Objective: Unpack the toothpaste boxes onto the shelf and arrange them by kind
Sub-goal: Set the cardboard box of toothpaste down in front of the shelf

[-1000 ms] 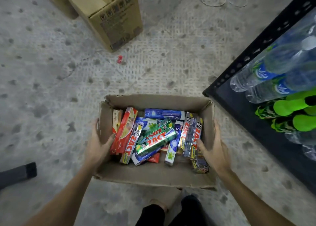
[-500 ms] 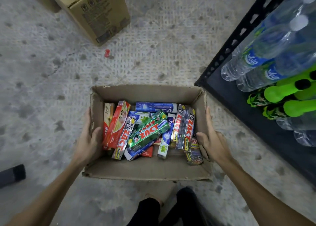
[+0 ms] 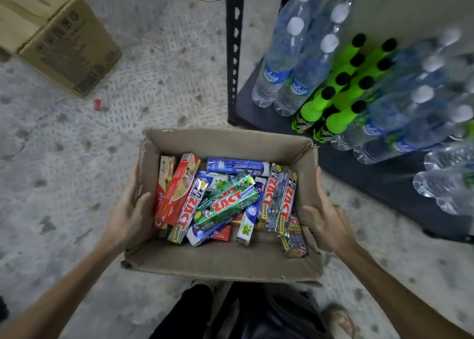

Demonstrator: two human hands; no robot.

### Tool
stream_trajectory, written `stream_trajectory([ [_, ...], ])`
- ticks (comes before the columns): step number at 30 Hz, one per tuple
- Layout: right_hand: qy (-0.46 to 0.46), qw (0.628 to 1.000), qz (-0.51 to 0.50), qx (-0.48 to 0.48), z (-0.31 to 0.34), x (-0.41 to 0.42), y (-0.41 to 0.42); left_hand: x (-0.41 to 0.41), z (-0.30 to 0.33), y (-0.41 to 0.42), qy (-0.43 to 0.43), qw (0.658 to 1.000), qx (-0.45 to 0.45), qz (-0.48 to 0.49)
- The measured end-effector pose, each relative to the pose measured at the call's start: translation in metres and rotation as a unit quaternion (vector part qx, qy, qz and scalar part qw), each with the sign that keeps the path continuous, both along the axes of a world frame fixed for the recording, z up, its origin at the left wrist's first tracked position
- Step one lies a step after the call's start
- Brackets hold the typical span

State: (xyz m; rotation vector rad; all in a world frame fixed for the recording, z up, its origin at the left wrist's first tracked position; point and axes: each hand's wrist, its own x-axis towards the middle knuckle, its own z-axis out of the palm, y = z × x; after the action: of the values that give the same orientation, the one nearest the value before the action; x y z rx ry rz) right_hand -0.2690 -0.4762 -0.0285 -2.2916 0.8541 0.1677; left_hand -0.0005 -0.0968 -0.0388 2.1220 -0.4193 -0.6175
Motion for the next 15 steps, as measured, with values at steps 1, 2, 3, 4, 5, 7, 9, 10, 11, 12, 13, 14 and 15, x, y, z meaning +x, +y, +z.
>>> stream_trajectory([
  [1, 0.000, 1.000, -0.017, -0.001, 0.004, -0.014, -0.005, -0.004, 0.001, -0.016, -0.002, 1.000, -0.004, -0.016],
  [2, 0.003, 0.999, -0.032, -0.008, 0.008, -0.027, -0.010, -0.008, 0.003, -0.034, -0.003, 0.999, -0.013, -0.031],
  [3, 0.011, 0.999, -0.046, -0.019, 0.012, -0.041, -0.015, -0.013, 0.005, -0.053, 0.002, 0.999, -0.025, -0.043],
  [4, 0.019, 0.997, -0.063, -0.030, 0.015, -0.055, -0.020, -0.016, 0.005, -0.069, 0.008, 0.998, -0.036, -0.054],
  [5, 0.021, 0.996, -0.081, -0.035, 0.020, -0.068, -0.025, -0.021, 0.005, -0.084, 0.013, 0.996, -0.047, -0.068],
  [7, 0.027, 0.993, -0.111, -0.041, 0.026, -0.093, -0.035, -0.028, 0.002, -0.111, 0.020, 0.993, -0.060, -0.097],
  [9, 0.037, 0.989, -0.136, -0.054, 0.031, -0.118, -0.045, -0.034, -0.007, -0.132, 0.011, 0.990, -0.064, -0.123],
  [10, 0.037, 0.987, -0.147, -0.060, 0.032, -0.129, -0.050, -0.037, -0.011, -0.143, 0.005, 0.989, -0.065, -0.130],
  [11, 0.040, 0.985, -0.151, -0.070, 0.032, -0.139, -0.055, -0.042, -0.012, -0.154, 0.000, 0.989, -0.063, -0.134],
  [12, 0.047, 0.984, -0.151, -0.078, 0.031, -0.148, -0.059, -0.047, -0.015, -0.165, -0.004, 0.989, -0.059, -0.137],
  [13, 0.052, 0.983, -0.157, -0.082, 0.029, -0.157, -0.062, -0.055, -0.015, -0.175, -0.010, 0.988, -0.055, -0.142],
  [14, 0.053, 0.981, -0.165, -0.086, 0.025, -0.164, -0.066, -0.063, -0.015, -0.187, -0.019, 0.987, -0.055, -0.147],
  [15, 0.054, 0.980, -0.173, -0.087, 0.021, -0.171, -0.069, -0.072, -0.015, -0.197, -0.023, 0.986, -0.055, -0.153],
])
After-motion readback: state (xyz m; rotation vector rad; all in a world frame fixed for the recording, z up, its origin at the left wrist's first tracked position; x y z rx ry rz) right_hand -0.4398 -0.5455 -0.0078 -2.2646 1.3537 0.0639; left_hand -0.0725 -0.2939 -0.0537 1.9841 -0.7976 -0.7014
